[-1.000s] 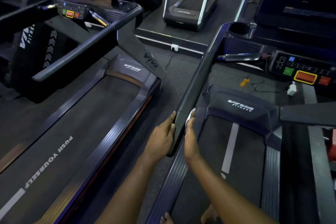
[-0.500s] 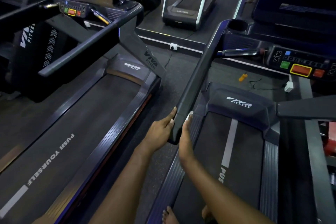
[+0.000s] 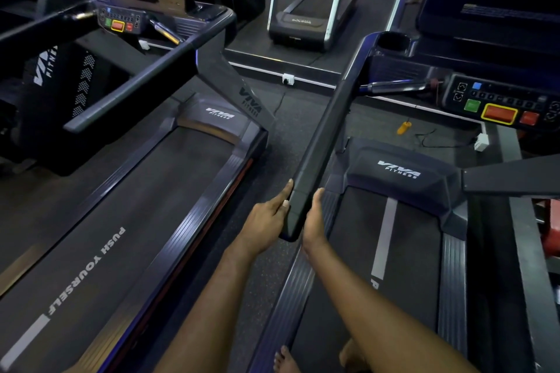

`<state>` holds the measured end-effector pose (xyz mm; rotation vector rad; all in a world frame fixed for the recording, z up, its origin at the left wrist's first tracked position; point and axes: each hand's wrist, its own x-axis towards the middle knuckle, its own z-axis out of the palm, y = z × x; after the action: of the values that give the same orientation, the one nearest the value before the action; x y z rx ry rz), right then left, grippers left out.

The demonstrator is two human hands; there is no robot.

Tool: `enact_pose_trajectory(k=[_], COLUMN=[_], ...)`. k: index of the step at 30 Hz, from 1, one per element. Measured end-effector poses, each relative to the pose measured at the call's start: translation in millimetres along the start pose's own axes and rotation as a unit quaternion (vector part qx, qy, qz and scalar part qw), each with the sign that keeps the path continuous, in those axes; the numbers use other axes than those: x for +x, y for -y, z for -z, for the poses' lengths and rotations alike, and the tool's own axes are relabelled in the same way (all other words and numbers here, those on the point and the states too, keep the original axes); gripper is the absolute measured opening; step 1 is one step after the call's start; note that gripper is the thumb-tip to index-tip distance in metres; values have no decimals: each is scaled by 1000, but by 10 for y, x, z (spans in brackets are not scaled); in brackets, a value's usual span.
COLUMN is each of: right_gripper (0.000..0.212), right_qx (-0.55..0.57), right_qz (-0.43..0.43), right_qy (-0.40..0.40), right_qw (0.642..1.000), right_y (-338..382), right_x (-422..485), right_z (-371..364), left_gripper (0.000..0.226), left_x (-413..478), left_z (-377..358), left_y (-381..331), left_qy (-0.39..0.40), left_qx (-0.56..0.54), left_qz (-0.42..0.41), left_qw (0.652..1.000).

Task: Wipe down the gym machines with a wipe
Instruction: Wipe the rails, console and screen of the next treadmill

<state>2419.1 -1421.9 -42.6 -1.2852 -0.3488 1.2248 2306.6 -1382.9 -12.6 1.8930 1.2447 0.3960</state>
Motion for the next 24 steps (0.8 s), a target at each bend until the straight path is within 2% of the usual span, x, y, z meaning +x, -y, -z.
enact_pose_trajectory(k=[3,6,8,9,12,13,15,18,21,24], right_gripper=[62,59,39,31,19,19,20,17,21,20], right_qx=[21,-43,-126,-174,-319,-343,-344,-318,-255,-237], right_qz=[-4,3,54,96,206,225,243,263,265,254], right_qy=[24,2,-39,-71,-155,-171,-192,-161,-68,15], right_qw=[999,999,990,977,912,896,886,897,927,938], right_y=[5,-175,-192,-150,8,56,172,360,545,638], right_x=[-98,-323,-410,-433,-434,-414,-366,-299,-199,-109], right_z=[7,65,116,112,129,134,149,145,72,-55], left_gripper=[46,45,44,42,34,32,30,31,38,18], left_x=[-18,-32,-20,-7,31,25,-3,-53,-72,-108], left_z=[-20,-15,-9,8,39,45,80,187,272,342], left_y=[28,27,71,112,190,186,127,-24,-157,-184], left_qy=[-6,-10,-10,-10,-35,-51,-89,-107,-60,-91], left_qx=[-13,-19,-55,-84,-149,-162,-179,-199,-218,-159], left_qz=[-9,-7,-11,-13,-10,-11,-30,-65,-88,-119], left_qw=[1000,1000,998,996,988,985,979,972,970,976])
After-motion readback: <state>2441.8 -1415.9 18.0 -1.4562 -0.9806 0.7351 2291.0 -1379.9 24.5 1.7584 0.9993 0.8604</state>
